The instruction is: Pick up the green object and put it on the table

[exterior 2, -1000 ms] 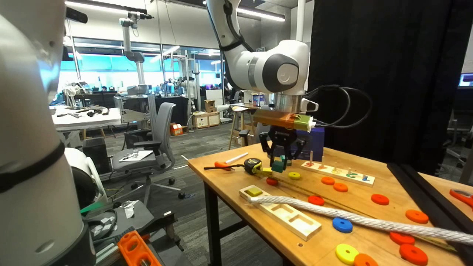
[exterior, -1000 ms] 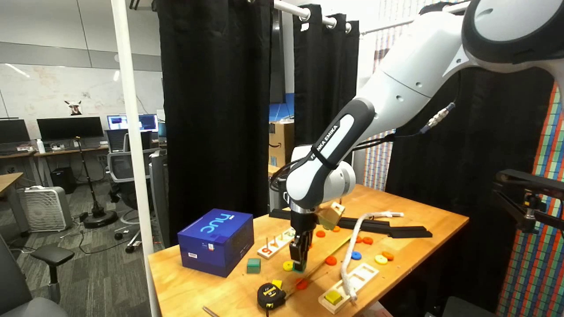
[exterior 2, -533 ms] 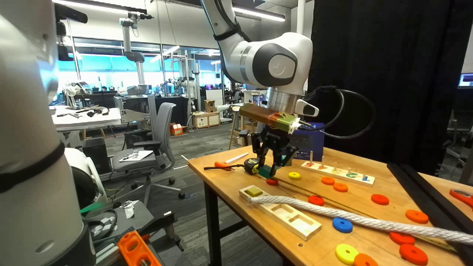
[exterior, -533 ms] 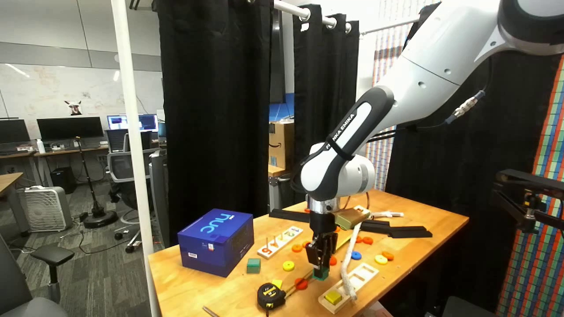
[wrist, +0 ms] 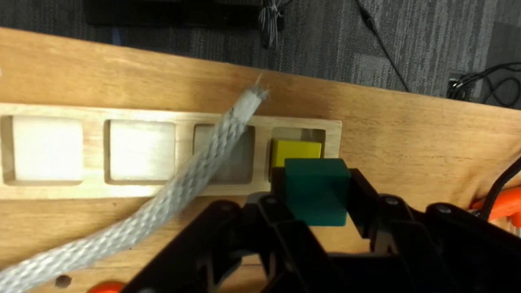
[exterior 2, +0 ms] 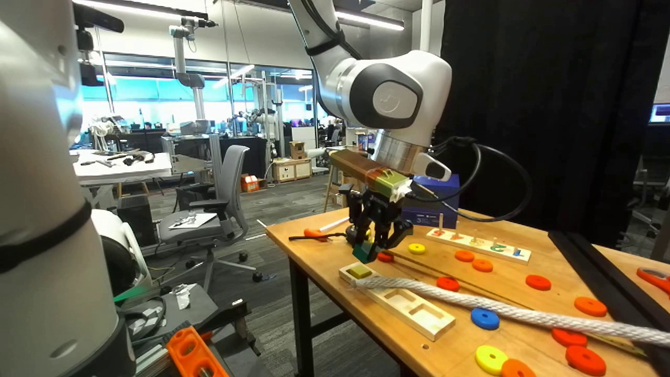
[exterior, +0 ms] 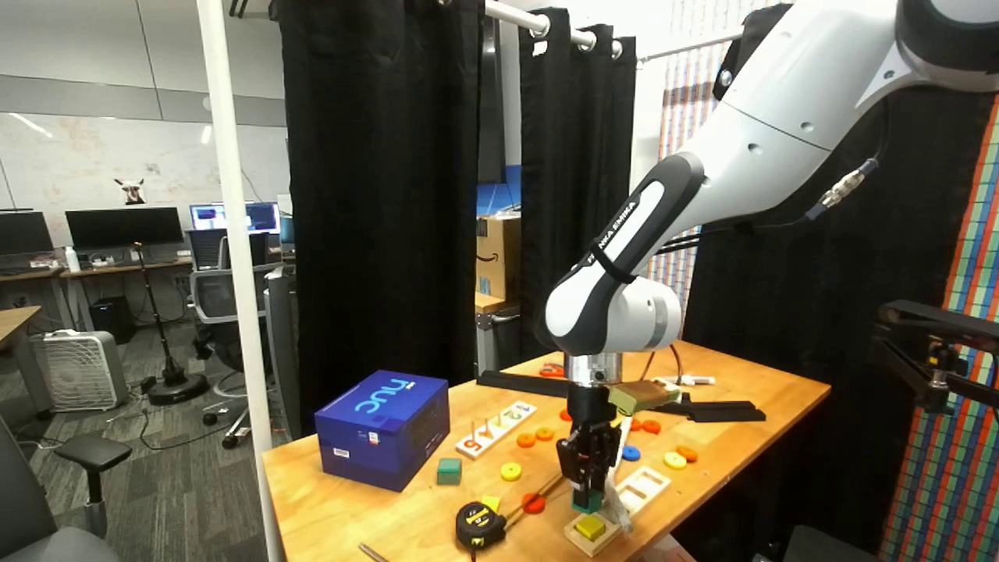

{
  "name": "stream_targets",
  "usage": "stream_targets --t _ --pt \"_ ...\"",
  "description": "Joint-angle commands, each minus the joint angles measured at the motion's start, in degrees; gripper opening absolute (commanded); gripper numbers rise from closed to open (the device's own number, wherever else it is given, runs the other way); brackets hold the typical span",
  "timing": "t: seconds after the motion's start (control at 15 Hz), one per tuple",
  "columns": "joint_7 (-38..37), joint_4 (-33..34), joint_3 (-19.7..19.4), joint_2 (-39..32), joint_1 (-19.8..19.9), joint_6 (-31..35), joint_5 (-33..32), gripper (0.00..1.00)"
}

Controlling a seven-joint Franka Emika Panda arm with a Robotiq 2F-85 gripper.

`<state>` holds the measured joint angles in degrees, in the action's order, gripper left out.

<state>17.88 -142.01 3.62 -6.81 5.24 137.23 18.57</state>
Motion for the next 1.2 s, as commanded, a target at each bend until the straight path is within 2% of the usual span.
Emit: stream_targets --t 0.0,0.67,1.13 --pt "-1.7 -2.2 -1.1 1.8 -0.8 0.3 2.2 0.25" --pt "-2.8 -3.8 -2.1 0.3 -0.5 1.2 3.6 0.25" --pt "-7.3 -3.4 -3.6 -0.9 -0.2 2.0 3.0 0.25"
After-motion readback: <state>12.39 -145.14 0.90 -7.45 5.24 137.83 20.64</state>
